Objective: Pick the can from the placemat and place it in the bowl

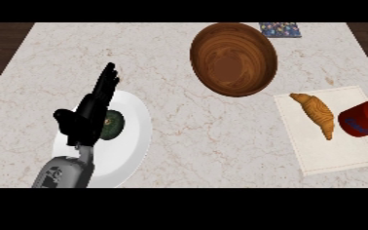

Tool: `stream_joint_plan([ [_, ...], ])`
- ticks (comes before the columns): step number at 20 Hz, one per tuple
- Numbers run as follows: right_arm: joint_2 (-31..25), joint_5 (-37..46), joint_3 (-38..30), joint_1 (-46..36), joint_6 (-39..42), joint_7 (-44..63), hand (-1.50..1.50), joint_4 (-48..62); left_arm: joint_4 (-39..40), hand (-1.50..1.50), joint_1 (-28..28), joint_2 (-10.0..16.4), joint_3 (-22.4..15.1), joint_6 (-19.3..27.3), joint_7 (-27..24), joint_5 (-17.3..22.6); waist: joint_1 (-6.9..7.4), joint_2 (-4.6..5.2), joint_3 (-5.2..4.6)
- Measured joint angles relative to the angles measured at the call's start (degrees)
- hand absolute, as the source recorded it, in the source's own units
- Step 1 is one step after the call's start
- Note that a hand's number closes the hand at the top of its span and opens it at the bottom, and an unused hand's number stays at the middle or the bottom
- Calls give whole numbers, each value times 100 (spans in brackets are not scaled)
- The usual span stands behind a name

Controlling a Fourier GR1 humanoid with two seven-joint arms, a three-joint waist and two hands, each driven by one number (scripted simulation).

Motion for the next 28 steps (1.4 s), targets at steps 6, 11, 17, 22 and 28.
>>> stream_joint_plan([
  [6,204,755,210,-280,299,-233,-150,553,-127,0,38,-21,99,-108,156,-53,-6,0,4],
  [11,351,1145,66,-344,567,-672,-150,972,50,0,103,-131,214,-213,-72,-146,-28,-3,3],
  [17,541,1214,-52,-353,588,-985,-150,1358,155,0,93,-179,336,-330,-146,-148,-26,-1,5],
  [22,604,1108,-131,-459,725,-900,-150,1532,57,0,166,-214,363,-369,-112,-206,-28,-5,4],
  [28,791,1076,-121,-480,798,-804,-150,1672,-41,0,145,-300,344,-312,11,-362,-33,-7,4],
])
